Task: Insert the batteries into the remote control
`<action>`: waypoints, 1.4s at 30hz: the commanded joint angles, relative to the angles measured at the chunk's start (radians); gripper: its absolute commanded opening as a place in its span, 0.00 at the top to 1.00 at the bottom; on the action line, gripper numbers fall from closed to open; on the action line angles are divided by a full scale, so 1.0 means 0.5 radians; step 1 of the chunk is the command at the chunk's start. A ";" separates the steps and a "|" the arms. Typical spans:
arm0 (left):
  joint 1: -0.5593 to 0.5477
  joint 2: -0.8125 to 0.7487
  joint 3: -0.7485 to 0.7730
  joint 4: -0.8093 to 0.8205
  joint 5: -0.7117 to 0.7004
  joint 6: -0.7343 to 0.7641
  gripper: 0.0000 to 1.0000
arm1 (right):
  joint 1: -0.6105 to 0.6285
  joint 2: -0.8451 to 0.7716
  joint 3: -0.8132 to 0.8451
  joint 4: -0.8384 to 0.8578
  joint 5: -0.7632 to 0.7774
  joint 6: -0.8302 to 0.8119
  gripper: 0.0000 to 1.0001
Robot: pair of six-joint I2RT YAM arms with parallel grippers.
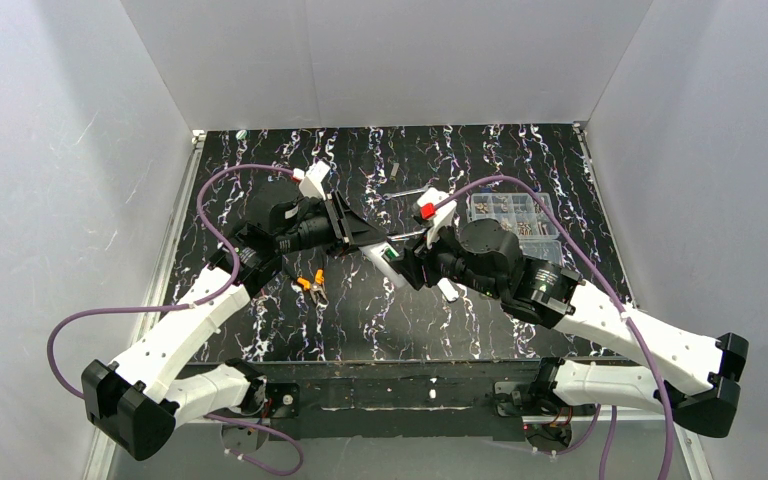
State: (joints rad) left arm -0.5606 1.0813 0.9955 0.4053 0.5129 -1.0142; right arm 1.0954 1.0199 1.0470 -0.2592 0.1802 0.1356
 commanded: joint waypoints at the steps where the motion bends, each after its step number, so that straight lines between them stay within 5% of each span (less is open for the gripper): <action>1: -0.006 0.006 0.011 0.037 0.094 0.016 1.00 | 0.003 -0.068 0.051 0.129 -0.011 0.003 0.45; 14: -0.007 0.044 0.023 -0.015 0.169 0.011 1.00 | 0.005 -0.159 0.044 0.160 -0.154 -0.215 0.44; 27: -0.011 0.201 0.072 0.089 0.551 -0.091 1.00 | -0.230 -0.293 0.180 -0.353 -0.981 -1.166 0.40; 42: -0.238 0.314 0.216 -0.251 0.664 0.222 1.00 | -0.601 -0.409 0.065 -0.353 -1.783 -1.342 0.50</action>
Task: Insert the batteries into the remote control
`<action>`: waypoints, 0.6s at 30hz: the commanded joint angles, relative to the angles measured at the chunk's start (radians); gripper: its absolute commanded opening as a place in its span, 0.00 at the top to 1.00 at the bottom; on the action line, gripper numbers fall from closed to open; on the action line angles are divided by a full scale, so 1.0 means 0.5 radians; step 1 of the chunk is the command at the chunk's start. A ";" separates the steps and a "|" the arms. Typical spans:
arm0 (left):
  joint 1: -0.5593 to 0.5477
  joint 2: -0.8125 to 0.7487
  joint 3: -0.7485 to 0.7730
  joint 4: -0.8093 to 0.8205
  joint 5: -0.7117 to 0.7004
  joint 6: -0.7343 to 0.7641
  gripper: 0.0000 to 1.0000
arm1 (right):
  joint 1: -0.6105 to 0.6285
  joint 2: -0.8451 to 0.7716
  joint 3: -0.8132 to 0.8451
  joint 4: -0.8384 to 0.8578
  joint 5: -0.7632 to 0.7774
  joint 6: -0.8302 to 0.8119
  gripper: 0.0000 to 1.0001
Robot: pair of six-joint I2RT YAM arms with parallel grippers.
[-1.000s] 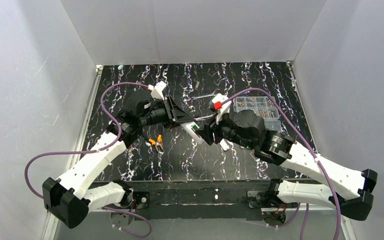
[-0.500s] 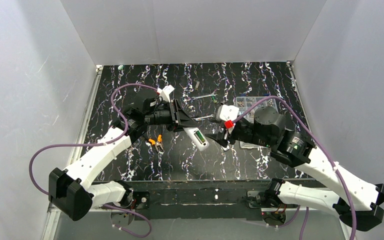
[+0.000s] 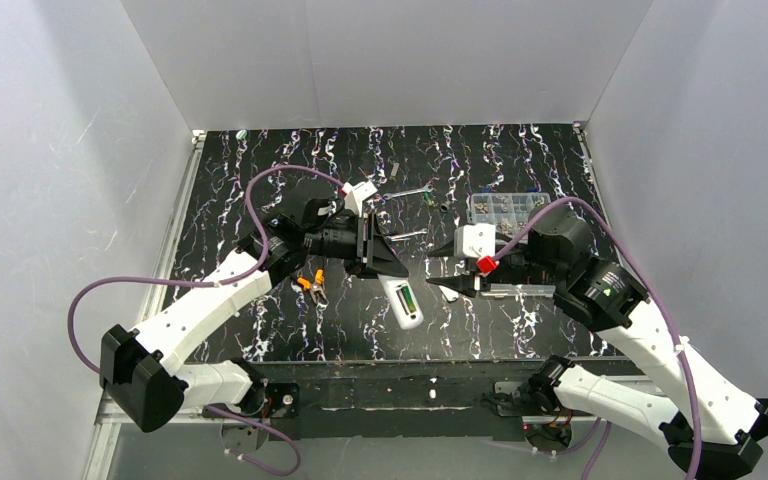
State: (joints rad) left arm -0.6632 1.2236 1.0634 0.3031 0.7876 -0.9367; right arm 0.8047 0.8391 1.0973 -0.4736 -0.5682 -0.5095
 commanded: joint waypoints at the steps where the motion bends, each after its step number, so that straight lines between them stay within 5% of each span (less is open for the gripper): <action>1: -0.039 0.036 0.084 -0.043 0.113 0.069 1.00 | -0.019 -0.054 -0.059 0.107 -0.328 -0.042 0.51; 18: -0.065 0.094 0.116 0.109 0.165 0.007 1.00 | -0.019 -0.062 -0.364 0.577 -0.579 0.182 0.54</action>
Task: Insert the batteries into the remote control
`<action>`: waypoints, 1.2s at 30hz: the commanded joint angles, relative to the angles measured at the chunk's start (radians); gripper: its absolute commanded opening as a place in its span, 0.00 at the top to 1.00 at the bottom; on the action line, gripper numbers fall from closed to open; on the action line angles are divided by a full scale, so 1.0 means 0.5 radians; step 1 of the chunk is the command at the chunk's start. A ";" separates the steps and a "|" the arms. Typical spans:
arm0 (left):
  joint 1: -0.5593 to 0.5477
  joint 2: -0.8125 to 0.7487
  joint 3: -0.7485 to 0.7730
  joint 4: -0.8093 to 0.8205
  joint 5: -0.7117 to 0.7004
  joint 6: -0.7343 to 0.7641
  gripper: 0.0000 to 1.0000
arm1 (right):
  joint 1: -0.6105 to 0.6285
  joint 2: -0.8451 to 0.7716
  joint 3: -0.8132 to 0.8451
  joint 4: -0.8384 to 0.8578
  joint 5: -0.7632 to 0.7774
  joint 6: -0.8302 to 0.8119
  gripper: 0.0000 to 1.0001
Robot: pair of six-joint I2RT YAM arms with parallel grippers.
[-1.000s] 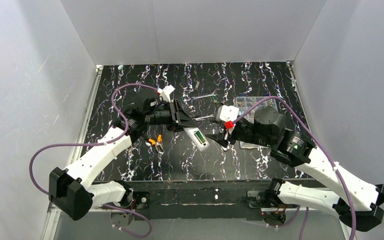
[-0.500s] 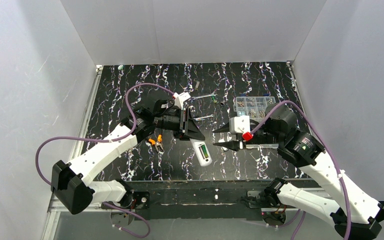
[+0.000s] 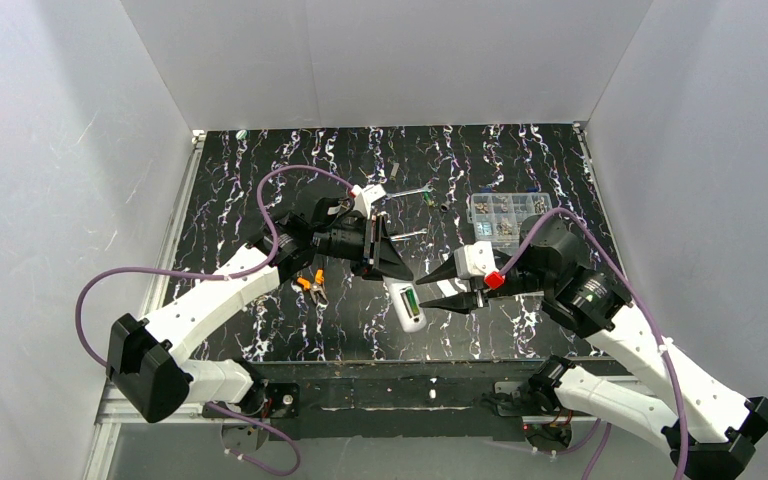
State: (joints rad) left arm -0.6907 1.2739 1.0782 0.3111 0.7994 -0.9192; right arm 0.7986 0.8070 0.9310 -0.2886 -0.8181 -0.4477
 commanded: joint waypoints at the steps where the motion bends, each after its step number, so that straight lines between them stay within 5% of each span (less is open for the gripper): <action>1: -0.010 -0.004 0.082 0.111 0.148 -0.036 1.00 | -0.008 0.010 -0.036 0.220 -0.083 0.061 0.54; 36: -0.020 -0.016 0.065 0.216 0.236 -0.055 1.00 | -0.007 0.094 -0.120 0.312 -0.027 0.064 0.57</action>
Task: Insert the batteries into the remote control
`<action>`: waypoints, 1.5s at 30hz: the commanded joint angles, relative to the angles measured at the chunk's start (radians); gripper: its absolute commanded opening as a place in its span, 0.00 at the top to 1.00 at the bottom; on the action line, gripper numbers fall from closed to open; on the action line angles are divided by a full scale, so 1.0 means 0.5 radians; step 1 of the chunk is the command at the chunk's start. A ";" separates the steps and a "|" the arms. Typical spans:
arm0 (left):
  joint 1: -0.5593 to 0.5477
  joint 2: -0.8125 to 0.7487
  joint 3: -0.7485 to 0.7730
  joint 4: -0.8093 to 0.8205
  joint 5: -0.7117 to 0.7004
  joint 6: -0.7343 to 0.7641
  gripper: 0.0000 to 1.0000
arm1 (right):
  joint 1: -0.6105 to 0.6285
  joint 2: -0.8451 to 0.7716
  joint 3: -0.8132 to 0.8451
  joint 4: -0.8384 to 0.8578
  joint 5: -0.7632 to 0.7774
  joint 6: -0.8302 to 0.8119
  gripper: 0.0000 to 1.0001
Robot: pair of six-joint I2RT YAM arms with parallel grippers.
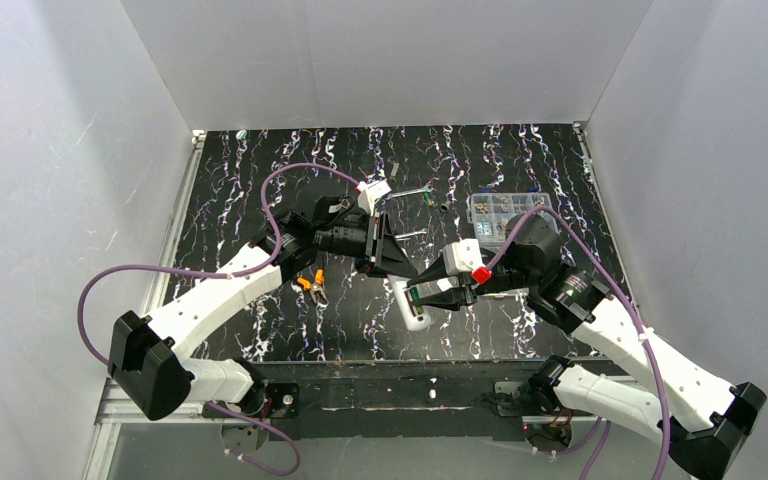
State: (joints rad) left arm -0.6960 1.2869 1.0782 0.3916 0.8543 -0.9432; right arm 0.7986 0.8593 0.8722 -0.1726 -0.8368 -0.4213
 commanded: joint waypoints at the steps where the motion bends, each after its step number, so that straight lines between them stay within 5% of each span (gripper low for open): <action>1: -0.007 -0.043 0.062 0.057 0.123 -0.008 1.00 | -0.006 -0.011 -0.004 0.077 0.011 0.009 0.57; 45: -0.007 -0.079 0.068 0.167 0.071 -0.074 1.00 | -0.008 -0.059 -0.048 -0.055 -0.072 0.090 0.65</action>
State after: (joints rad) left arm -0.6971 1.2869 1.0782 0.4149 0.8520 -0.9691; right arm 0.7971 0.8429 0.8677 -0.1730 -0.8276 -0.3908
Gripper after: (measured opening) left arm 0.255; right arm 0.348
